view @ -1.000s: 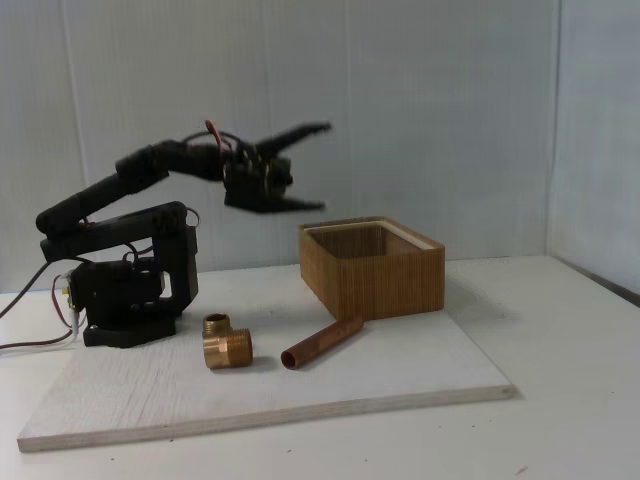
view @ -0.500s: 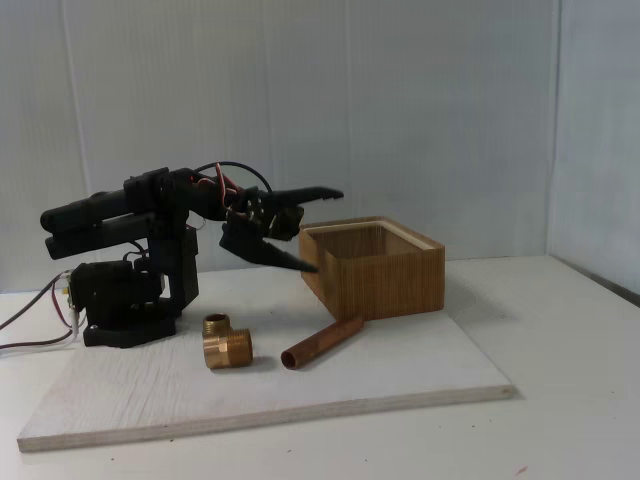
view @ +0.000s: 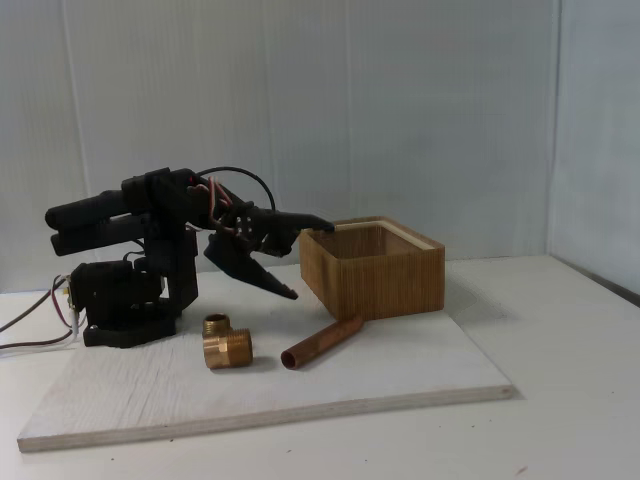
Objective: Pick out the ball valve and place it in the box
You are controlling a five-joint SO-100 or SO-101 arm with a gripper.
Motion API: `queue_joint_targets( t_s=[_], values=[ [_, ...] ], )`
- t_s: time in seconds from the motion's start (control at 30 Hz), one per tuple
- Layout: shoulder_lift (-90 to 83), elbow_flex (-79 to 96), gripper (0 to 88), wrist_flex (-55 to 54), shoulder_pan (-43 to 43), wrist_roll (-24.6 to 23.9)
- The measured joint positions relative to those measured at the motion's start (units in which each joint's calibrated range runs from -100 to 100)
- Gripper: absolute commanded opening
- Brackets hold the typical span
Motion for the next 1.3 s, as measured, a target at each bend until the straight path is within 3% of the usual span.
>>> queue_joint_targets(
  t_s=[0.33,1.3],
  values=[
    [0.0,0.0,41.0,12.2,0.6,0.0],
    [0.0,0.0,41.0,12.6,0.6,0.0]
  ],
)
